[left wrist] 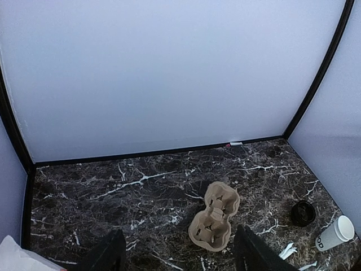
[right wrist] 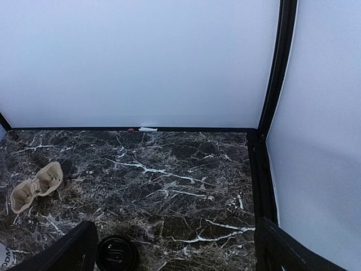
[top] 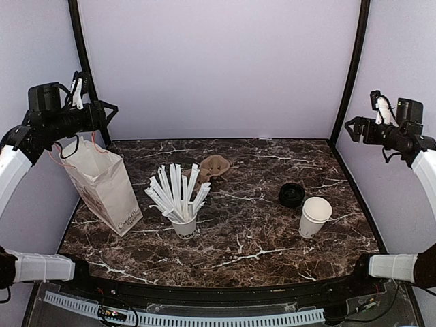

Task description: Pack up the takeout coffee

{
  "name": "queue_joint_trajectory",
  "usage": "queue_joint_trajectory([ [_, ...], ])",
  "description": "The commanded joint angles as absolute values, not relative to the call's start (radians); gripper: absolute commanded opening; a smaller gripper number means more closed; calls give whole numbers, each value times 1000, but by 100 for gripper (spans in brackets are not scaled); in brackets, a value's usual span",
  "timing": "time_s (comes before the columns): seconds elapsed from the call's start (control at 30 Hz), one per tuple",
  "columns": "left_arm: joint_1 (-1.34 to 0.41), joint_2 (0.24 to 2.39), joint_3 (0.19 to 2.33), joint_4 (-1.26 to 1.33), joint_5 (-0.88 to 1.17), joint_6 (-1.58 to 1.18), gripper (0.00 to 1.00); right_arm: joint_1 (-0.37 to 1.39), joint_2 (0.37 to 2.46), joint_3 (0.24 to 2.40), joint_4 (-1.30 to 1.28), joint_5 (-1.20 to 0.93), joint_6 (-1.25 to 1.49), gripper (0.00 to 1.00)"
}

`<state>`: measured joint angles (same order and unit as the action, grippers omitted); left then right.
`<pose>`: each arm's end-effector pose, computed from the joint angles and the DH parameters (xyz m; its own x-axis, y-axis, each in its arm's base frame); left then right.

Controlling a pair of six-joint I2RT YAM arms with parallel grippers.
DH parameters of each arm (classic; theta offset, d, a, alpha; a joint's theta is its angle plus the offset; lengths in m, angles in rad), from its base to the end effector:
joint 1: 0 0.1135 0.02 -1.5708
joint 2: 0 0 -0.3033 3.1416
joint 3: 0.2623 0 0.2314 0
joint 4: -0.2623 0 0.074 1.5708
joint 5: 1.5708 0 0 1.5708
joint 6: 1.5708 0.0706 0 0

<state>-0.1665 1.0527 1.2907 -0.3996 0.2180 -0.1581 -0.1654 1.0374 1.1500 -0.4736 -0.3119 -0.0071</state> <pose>0.2084 -0.0505 0.4650 -0.2153 -0.1197 -0.9692 0.3427 0.9201 -0.1897 0.2139 -0.0137 0.4095 -0.3475 0.0512 -0.9363 -0.1289 0.9864 0.1017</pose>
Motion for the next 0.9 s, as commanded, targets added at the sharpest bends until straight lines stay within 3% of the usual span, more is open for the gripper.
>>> queue_joint_trajectory([
  [0.0,-201,1034,1387,-489,211,-193,67,-196,1054,1210,-445,-395,24,98],
  [0.33,-266,1062,1703,-772,250,-358,48,-235,1100,1237,-426,-649,-31,99],
  [0.53,-278,1050,1780,-979,291,-472,36,-243,1103,1215,-409,-739,-42,99],
  [0.7,-281,1051,1783,-1179,254,-519,38,-245,1103,1202,-384,-791,-36,99],
  [0.87,-282,1033,1643,-1208,160,-567,42,-247,1100,1199,-371,-828,-33,99],
])
